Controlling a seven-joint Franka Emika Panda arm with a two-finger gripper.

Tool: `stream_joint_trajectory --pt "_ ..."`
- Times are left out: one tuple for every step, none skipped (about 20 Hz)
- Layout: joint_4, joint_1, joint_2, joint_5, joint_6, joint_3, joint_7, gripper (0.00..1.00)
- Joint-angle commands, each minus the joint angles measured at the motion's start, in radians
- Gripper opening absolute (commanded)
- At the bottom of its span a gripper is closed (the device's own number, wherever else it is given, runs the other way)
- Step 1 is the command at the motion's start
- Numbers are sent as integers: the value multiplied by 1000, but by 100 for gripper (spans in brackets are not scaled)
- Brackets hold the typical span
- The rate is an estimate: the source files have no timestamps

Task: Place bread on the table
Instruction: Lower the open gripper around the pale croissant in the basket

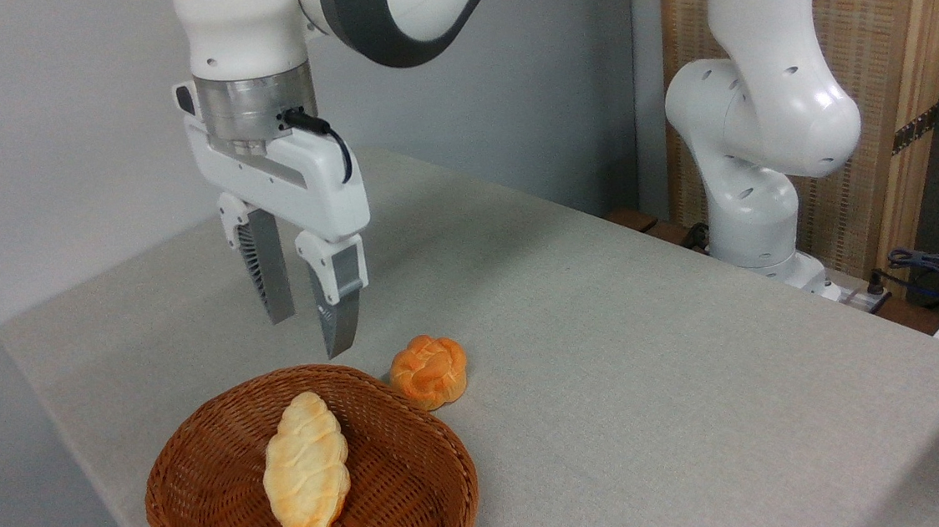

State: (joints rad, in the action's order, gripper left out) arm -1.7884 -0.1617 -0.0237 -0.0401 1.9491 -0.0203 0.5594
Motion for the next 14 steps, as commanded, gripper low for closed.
stream_joint_trajectory --pt "3 -4 -48 -11 73 -35 -7 100" --pt "3 -4 -64 -14 83 -47 -10 100" --pt "3 -4 -77 -17 94 -55 -19 100" --pt "3 -4 -87 -17 97 -56 -30 100" --pt "3 -4 -97 -20 97 -56 -56 100" --pt "3 -1 -111 -23 99 -58 -96 100" --pt "3 -1 -125 -36 102 -58 -145 100" --pt "3 -1 -139 -55 111 -59 -192 100" --pt "3 -1 -147 -69 135 -73 -241 100" --pt "3 -1 -156 -84 155 -76 -290 100" --pt "3 -1 -168 -104 177 -76 -327 100" --pt "3 -1 -177 -121 195 -76 -348 100" --pt "3 -1 -189 -130 215 -76 -357 100" --pt "3 -1 -196 -132 224 -76 -363 100"
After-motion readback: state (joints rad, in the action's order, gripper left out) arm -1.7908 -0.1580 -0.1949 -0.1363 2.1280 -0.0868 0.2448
